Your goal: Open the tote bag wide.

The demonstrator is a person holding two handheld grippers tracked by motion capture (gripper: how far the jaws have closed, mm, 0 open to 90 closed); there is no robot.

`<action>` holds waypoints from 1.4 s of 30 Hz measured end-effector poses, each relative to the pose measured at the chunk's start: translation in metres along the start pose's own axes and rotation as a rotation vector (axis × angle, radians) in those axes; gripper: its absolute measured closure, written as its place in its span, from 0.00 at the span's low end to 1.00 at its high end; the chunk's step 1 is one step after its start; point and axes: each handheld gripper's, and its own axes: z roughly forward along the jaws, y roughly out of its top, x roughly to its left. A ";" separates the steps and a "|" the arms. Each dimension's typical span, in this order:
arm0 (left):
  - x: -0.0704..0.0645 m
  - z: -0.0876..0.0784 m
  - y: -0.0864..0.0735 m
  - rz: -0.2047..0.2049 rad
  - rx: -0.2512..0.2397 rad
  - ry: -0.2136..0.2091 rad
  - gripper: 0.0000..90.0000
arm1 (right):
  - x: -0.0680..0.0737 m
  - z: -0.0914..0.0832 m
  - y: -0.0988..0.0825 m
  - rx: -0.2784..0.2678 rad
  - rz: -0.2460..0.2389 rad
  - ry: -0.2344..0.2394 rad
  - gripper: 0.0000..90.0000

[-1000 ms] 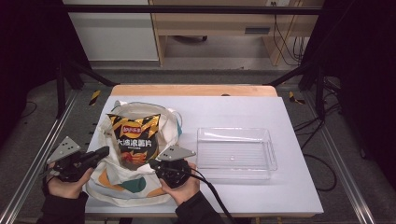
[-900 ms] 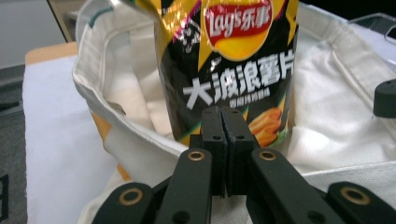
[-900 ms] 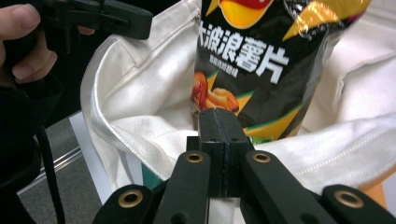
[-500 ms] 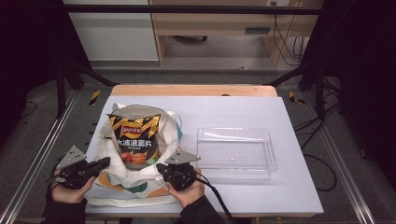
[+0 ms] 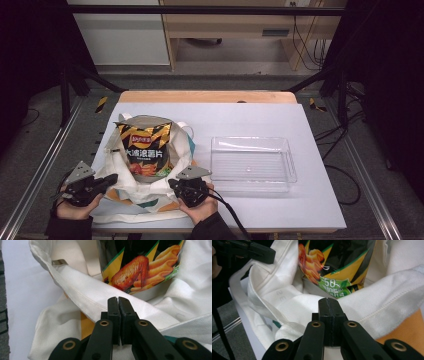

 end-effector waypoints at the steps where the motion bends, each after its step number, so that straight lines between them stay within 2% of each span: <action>1: 0.000 0.001 -0.001 0.000 0.009 0.002 0.98 | -0.001 0.001 -0.001 0.005 0.002 -0.003 1.00; 8: 0.007 0.006 -0.006 -0.004 0.046 0.025 0.98 | -0.004 0.007 -0.011 0.022 0.015 -0.016 1.00; 18: 0.013 0.012 -0.011 -0.002 0.077 0.033 1.00 | -0.006 0.010 -0.019 0.036 0.023 -0.023 1.00; 21: 0.013 0.015 -0.011 0.009 0.093 0.035 1.00 | -0.006 0.011 -0.019 0.038 0.015 -0.037 1.00; 24: 0.013 0.018 -0.013 0.013 0.105 0.040 1.00 | -0.007 0.010 -0.021 0.039 0.011 -0.083 1.00; 25: 0.014 0.019 -0.013 0.015 0.108 0.041 1.00 | -0.008 0.010 -0.021 0.039 0.015 -0.078 1.00; 27: 0.014 0.020 -0.014 0.016 0.112 0.043 1.00 | -0.010 0.010 -0.023 0.039 0.028 -0.072 1.00; 28: 0.014 0.020 -0.014 0.018 0.113 0.047 1.00 | -0.010 0.010 -0.023 0.039 0.021 -0.084 1.00; 38: 0.015 0.022 -0.014 0.026 0.110 0.061 1.00 | -0.012 0.011 -0.025 0.033 0.031 -0.079 1.00; 42: 0.015 0.023 -0.014 0.034 0.113 0.069 1.00 | -0.012 0.010 -0.025 0.030 0.029 -0.093 1.00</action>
